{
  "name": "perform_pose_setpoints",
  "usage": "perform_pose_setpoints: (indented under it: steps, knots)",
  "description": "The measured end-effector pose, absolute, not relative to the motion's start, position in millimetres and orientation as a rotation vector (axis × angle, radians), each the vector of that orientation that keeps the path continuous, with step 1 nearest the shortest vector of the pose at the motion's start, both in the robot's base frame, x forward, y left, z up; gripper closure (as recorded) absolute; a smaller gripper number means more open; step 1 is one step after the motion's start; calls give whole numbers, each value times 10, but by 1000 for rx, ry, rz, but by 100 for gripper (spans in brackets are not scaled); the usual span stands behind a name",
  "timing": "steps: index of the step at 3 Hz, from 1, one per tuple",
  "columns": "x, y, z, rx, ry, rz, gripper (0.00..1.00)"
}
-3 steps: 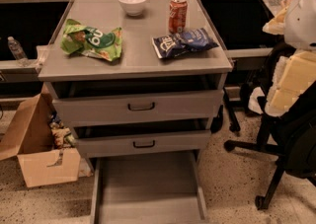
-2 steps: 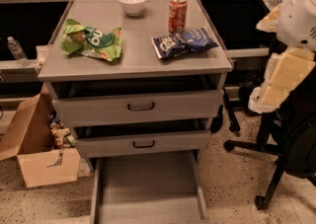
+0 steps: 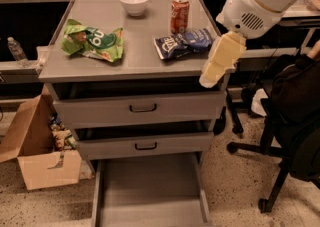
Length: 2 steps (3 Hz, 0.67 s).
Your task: Place green rice chip bag into bottom drawer
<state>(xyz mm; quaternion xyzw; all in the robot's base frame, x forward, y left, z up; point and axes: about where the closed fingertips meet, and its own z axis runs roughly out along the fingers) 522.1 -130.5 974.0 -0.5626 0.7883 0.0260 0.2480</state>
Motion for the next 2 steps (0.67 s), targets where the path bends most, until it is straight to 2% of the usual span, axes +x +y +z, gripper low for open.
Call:
perform_pose_setpoints:
  steps: [2]
  knots:
    - [5549,-1121,9659,-1529,2129,74,0]
